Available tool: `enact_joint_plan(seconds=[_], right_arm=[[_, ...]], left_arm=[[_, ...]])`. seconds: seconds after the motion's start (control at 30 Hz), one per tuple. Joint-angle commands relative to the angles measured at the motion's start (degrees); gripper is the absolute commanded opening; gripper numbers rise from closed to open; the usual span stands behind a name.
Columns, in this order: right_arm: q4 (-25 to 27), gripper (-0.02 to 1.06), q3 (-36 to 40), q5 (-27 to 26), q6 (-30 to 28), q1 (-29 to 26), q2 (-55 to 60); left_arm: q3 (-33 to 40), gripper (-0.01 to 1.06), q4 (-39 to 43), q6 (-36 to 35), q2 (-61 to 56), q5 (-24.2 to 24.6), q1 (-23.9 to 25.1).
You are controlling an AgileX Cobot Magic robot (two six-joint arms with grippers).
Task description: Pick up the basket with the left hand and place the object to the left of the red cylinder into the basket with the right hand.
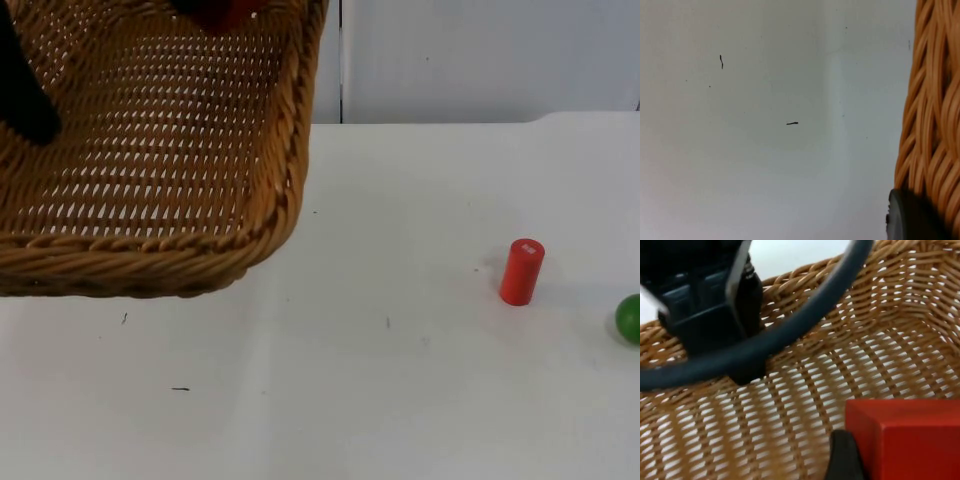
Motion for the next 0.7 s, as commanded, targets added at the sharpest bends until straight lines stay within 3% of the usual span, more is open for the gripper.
enact_joint_plan(seconds=[0.0, 0.23, 0.37, 0.5, 0.53, 0.6, 0.67], right_arm=[[0.35, 0.0, -1.52, -1.0, 0.22, 0.46, 0.88], [2.23, 0.01, -2.0, -0.48, 0.22, 0.46, 4.15], [2.23, 0.11, -2.0, -0.27, 0.22, 0.46, 4.92], [2.23, 0.4, -2.0, 1.3, 0.22, 0.46, 5.02], [2.23, 0.4, -2.0, 1.3, 0.22, 0.46, 5.02], [2.23, 0.63, -2.0, 1.44, 0.22, 0.46, 5.02], [2.23, 0.69, -2.0, 1.44, 0.59, 0.46, 4.9]], left_arm=[[-0.22, 0.0, -1.07, 0.24, -0.34, 0.15, -0.15], [-0.22, 0.0, -1.07, 0.24, -0.34, 0.15, -0.15], [-0.22, 0.0, -1.07, 0.41, -0.34, 0.15, -0.15], [-0.22, 0.0, -1.07, 0.81, -0.34, 0.15, -0.15], [-0.22, 0.0, -1.07, 0.81, -0.34, 0.15, -0.15], [-0.22, 0.0, -0.95, 0.8, -0.34, 0.15, -0.15], [-0.22, 0.0, -0.95, 0.8, -0.34, 0.15, -0.15]])
